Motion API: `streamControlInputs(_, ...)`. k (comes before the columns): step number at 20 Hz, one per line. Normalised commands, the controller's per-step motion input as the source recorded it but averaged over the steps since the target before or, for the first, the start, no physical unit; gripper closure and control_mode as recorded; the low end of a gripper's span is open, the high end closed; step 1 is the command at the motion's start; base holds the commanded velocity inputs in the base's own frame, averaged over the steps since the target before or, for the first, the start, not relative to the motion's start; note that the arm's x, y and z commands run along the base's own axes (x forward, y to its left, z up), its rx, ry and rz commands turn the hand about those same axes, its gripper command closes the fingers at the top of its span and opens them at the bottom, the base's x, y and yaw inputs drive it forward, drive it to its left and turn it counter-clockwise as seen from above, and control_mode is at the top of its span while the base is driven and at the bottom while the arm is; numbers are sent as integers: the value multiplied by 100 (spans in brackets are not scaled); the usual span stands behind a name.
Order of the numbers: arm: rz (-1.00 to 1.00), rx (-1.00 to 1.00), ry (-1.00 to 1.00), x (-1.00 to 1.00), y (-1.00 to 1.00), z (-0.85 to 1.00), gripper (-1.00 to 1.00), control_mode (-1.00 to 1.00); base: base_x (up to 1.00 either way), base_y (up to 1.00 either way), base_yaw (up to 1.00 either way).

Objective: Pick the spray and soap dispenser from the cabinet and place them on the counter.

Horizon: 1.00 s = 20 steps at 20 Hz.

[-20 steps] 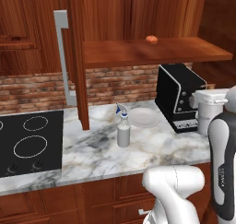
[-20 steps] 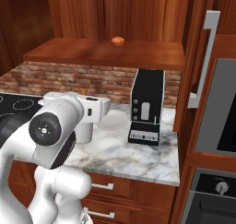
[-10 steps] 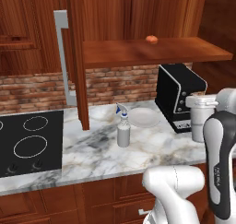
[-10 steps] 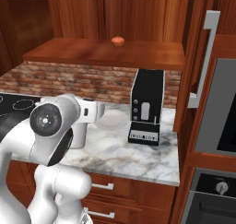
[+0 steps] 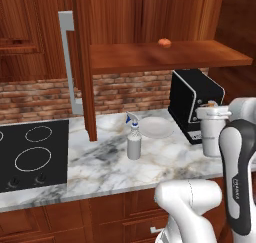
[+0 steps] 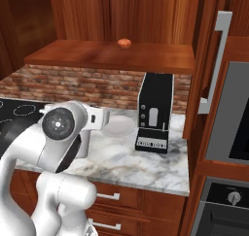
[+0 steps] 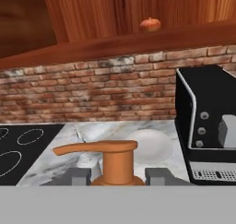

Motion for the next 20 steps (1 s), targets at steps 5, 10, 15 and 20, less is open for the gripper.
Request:
streamControlInputs(5,4,4,-21,2,20,-56,100,-100,0,0,0)
streamControlInputs(10,3,5,-25,14,31,-50,100,-100,0,0,0)
streamControlInputs(15,3,4,-24,10,35,-53,100,-100,0,0,0)
streamControlInputs(20,0,1,-18,0,35,-47,100,-100,0,0,0)
